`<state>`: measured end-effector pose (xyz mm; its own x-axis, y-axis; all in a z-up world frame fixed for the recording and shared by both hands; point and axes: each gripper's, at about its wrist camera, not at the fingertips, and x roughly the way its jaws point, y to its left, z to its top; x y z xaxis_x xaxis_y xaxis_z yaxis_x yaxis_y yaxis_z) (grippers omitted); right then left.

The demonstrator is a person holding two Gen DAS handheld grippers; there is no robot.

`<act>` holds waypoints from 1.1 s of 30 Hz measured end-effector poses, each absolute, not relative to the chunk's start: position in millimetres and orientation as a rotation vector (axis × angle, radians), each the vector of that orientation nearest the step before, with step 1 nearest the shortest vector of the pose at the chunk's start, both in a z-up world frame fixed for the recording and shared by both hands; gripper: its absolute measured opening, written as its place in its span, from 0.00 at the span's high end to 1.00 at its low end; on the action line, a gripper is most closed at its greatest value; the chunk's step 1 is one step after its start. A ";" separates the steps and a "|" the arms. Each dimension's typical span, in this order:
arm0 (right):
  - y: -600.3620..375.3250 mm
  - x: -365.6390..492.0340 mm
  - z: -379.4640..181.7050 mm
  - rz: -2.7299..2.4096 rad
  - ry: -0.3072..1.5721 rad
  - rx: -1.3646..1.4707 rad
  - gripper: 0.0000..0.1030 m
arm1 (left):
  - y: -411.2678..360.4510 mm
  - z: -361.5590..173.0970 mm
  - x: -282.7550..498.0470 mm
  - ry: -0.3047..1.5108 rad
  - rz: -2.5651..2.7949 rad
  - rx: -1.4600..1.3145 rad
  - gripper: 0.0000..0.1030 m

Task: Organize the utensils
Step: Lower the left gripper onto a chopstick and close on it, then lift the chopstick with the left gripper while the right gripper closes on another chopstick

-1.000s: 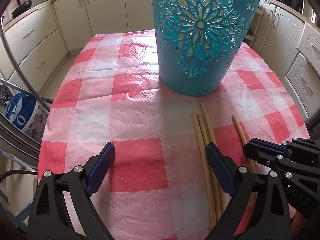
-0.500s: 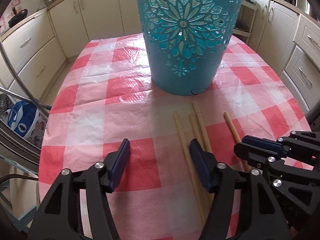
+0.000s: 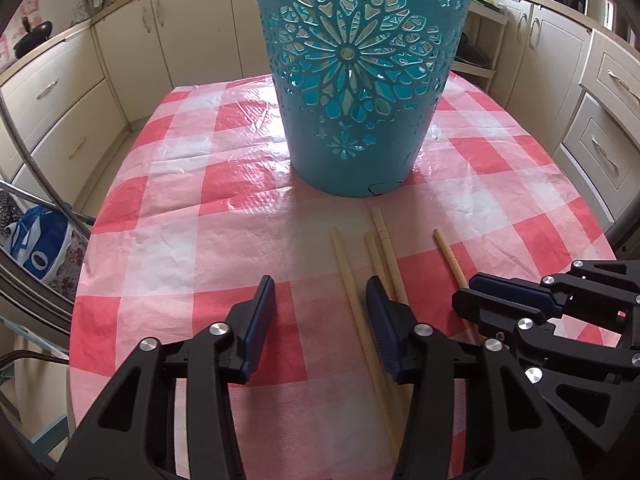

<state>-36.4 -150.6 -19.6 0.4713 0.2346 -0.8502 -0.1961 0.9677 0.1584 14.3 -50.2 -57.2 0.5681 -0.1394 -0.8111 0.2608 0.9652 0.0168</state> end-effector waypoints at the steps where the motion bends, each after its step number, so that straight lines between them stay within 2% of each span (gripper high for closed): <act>1: -150.5 -36.0 -19.6 0.263 1.048 0.040 0.89 | -50.2 -56.8 14.3 0.936 -0.243 0.132 0.67; 3: -150.2 -36.5 -19.5 0.264 1.047 0.038 0.89 | -49.6 -55.9 14.7 0.935 -0.256 0.114 0.86; 5: -149.2 -36.4 -19.4 0.264 1.047 0.029 0.89 | -47.4 -55.5 14.9 0.940 -0.267 0.088 0.93; 14: -144.1 -37.9 -20.0 0.269 1.042 -0.018 0.84 | -48.0 -55.1 15.5 0.951 -0.252 0.077 0.93; 17: -145.6 -37.9 -20.0 0.266 1.045 -0.018 0.91 | -46.8 -54.2 14.1 0.949 -0.262 0.069 0.94; 33: -145.6 -38.4 -19.7 0.264 1.043 -0.024 0.93 | -45.5 -54.0 9.5 0.928 -0.259 0.062 0.95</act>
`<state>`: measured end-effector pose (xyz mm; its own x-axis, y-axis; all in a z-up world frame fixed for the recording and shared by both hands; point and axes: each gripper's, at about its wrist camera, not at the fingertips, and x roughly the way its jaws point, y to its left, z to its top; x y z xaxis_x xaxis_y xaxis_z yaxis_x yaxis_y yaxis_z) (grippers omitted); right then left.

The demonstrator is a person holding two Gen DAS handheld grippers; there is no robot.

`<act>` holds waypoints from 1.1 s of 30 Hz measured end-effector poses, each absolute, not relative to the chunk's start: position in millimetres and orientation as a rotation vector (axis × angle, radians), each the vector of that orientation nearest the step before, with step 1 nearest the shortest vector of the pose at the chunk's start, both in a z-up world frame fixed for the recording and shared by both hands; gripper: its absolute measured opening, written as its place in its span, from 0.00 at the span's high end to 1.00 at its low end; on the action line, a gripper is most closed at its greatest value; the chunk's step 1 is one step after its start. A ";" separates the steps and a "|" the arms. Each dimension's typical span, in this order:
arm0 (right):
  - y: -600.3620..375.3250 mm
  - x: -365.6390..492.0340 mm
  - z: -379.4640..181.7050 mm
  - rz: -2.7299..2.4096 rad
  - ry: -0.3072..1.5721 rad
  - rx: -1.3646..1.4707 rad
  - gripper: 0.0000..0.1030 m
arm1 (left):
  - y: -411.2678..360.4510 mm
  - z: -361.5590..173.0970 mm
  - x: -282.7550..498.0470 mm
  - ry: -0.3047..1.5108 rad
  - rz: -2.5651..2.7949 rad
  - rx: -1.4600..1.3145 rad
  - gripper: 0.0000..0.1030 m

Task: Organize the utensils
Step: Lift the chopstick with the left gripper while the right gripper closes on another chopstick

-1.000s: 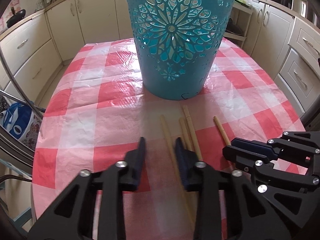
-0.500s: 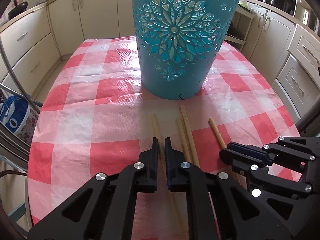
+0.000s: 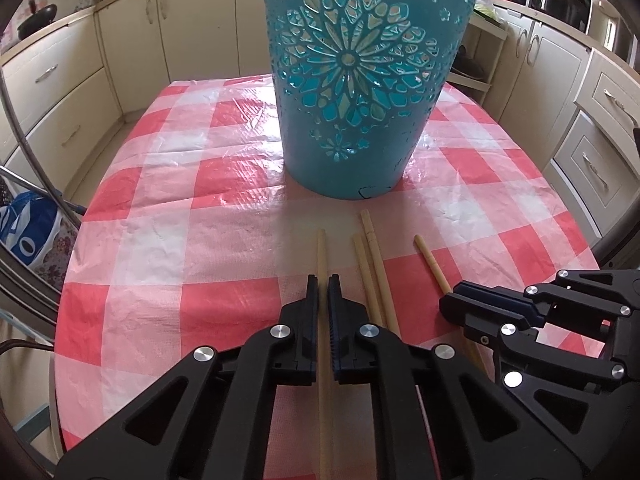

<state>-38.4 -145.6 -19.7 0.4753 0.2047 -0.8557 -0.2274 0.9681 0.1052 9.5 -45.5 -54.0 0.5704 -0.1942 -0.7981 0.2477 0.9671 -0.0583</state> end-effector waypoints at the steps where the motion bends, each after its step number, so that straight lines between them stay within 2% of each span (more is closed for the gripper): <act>1: -146.1 -38.5 -19.3 0.265 1.042 -0.020 0.93 | -44.4 -52.8 8.7 0.922 -0.258 0.059 0.95; 19: -147.6 -37.7 -19.0 0.265 1.042 -0.011 0.94 | -43.3 -55.9 9.1 0.923 -0.257 0.051 0.95; 33: -144.1 -42.1 -19.1 0.265 1.035 -0.046 0.93 | -45.0 -32.2 -9.2 0.889 -0.245 0.079 0.95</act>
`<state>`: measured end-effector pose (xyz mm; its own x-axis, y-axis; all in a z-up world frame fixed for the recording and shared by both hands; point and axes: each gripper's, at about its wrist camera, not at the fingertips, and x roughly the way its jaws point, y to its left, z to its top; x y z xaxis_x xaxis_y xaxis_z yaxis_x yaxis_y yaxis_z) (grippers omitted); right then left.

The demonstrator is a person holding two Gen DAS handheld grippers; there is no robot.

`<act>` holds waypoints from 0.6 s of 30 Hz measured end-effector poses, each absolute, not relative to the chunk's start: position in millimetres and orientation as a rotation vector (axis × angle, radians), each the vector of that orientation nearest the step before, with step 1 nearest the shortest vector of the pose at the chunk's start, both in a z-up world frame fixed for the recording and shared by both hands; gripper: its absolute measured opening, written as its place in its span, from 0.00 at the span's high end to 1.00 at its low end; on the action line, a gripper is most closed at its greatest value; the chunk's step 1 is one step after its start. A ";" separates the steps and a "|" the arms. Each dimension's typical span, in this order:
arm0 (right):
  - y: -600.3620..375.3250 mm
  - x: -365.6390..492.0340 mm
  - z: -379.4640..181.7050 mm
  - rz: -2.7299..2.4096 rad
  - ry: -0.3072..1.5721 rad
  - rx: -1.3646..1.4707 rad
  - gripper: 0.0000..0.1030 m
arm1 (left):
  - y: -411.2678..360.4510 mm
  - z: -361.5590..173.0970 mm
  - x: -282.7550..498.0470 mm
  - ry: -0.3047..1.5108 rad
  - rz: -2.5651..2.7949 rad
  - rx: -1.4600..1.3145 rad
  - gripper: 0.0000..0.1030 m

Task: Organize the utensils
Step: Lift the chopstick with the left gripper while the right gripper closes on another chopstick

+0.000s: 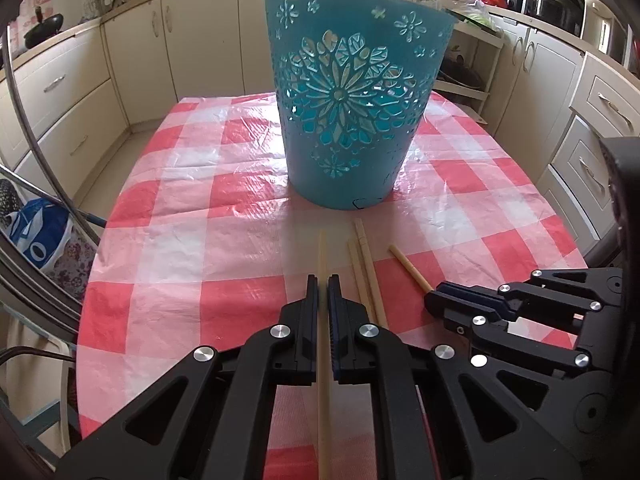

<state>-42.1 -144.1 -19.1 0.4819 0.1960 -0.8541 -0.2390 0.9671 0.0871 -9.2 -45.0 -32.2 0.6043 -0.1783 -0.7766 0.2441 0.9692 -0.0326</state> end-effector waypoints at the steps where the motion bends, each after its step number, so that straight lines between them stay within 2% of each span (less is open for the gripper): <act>1: -144.2 -42.2 -19.4 0.265 1.034 -0.044 0.93 | -45.5 -30.6 -10.6 0.887 -0.243 0.082 0.95; 18: -152.6 -39.0 -18.5 0.266 1.056 0.071 0.92 | -40.2 -55.1 14.5 0.945 -0.181 0.118 0.95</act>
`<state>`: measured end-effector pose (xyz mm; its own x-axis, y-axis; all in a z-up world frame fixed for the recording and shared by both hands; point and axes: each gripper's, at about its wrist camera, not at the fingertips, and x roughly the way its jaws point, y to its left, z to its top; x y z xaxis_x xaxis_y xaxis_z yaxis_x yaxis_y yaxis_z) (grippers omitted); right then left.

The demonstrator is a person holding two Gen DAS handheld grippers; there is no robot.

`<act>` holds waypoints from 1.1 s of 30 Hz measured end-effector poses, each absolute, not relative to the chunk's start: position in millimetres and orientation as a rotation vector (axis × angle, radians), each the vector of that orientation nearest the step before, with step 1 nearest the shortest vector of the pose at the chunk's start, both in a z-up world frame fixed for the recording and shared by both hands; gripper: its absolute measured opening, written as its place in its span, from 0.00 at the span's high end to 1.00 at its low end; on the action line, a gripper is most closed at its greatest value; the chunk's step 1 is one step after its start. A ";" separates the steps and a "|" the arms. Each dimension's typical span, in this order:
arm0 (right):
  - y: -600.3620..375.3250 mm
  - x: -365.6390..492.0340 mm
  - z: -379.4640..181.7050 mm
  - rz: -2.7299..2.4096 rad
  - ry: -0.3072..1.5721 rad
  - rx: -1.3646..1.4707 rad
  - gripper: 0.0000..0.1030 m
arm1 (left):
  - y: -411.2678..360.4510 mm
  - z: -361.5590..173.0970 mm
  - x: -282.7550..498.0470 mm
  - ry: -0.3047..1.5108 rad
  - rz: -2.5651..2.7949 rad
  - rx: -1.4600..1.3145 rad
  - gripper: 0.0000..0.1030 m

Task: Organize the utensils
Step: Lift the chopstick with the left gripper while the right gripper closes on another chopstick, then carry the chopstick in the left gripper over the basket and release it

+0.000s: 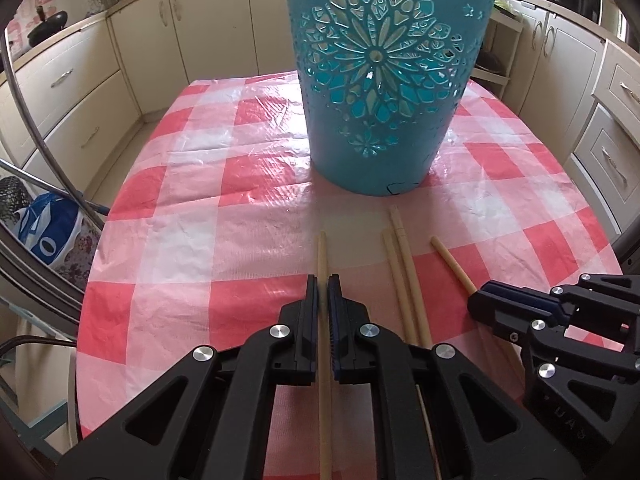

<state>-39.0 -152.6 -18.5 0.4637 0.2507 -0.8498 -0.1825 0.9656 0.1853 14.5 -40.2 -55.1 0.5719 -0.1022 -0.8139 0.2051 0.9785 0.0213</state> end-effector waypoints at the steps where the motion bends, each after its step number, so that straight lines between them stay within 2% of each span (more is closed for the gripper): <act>1: -150.9 -38.3 -18.8 0.271 1.052 0.062 0.92 | -39.5 -55.1 15.9 0.944 -0.180 0.120 0.95; 12: -172.1 -34.3 -21.3 0.316 1.069 0.167 0.94 | -29.8 -37.5 11.7 0.893 -0.236 0.089 0.96; 21: -171.3 -34.2 -19.3 0.303 1.078 0.178 0.94 | -3.9 51.7 6.9 0.627 -0.364 -0.157 0.95; 25: -171.4 -33.7 -19.1 0.304 1.077 0.178 0.94 | 1.8 100.3 26.8 0.471 -0.378 -0.244 0.96; 33: -169.8 -30.6 -19.9 0.307 1.076 0.170 0.94 | -16.3 152.0 84.5 0.295 -0.388 -0.336 0.95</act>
